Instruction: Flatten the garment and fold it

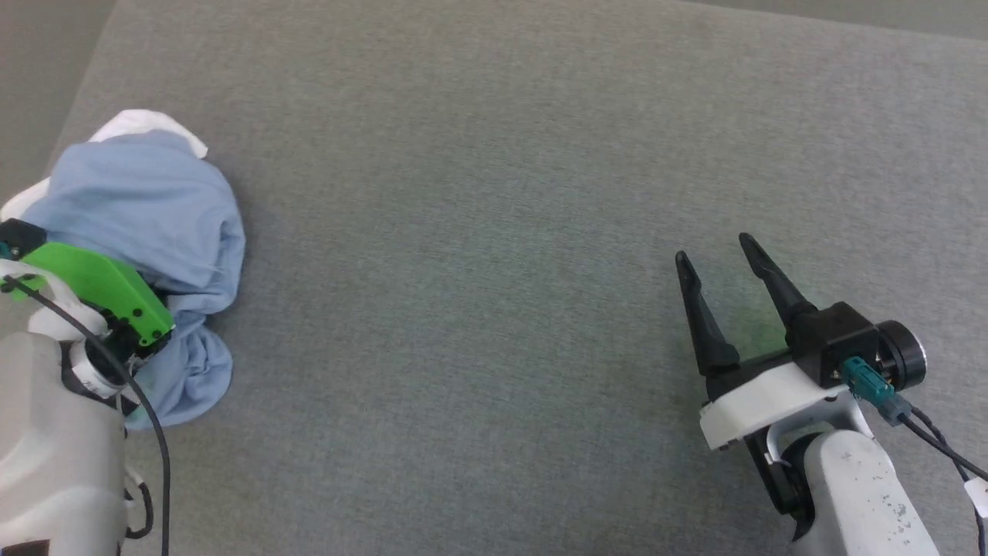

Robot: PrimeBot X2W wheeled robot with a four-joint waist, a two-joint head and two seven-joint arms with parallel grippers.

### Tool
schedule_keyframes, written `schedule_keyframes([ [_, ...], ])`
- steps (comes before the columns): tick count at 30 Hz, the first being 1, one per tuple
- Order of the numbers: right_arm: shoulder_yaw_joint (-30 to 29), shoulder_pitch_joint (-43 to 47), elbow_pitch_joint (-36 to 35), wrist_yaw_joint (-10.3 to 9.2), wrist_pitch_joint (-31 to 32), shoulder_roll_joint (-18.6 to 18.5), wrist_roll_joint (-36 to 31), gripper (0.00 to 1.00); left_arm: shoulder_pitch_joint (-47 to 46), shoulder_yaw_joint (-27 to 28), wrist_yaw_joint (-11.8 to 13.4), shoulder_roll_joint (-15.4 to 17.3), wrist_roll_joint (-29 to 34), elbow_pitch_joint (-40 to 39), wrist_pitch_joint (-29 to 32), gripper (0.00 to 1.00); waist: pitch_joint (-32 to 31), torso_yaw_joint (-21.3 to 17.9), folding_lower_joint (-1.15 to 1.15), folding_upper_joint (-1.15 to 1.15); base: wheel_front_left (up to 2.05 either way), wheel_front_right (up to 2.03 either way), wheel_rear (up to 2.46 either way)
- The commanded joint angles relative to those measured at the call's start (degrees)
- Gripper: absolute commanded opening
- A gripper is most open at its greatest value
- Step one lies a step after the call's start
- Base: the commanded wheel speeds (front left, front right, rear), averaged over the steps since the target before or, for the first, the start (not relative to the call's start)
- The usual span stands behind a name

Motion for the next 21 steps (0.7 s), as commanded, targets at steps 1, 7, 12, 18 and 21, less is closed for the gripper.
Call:
schedule_keyframes([
  [1,0.13,-0.17,0.44,-0.09,-0.82,0.01,0.6,1.0,2.71,-1.3,0.13,-1.36,1.01,0.47,-0.39,0.0,-1.87,-0.44,-0.01,-0.01,0.0,0.0,0.0],
  [7,0.56,1.43,2.76,-0.09,-2.38,0.01,2.66,1.0,2.62,-1.43,0.78,1.88,7.43,-9.0,-19.51,0.0,-9.07,0.07,-0.01,-0.01,0.0,0.0,0.0],
  [12,0.24,3.5,4.48,-0.09,-3.54,0.01,4.5,1.0,0.33,-4.35,-0.76,2.42,12.61,-14.83,-33.44,0.0,-14.93,-0.64,-0.01,-0.01,0.0,0.0,0.0],
  [18,-0.3,6.45,5.66,-0.09,-4.23,0.01,5.9,1.0,-3.08,-9.68,-2.57,-1.45,15.44,-21.4,-40.84,0.0,-20.36,-3.71,-0.01,-0.01,0.0,0.0,0.0],
  [21,-0.43,7.36,5.66,-0.09,-4.29,0.01,6.23,1.0,-4.09,-12.38,-3.31,-4.14,15.77,-23.88,-41.79,0.0,-22.04,-6.22,-0.01,-0.01,0.0,0.0,0.0],
])
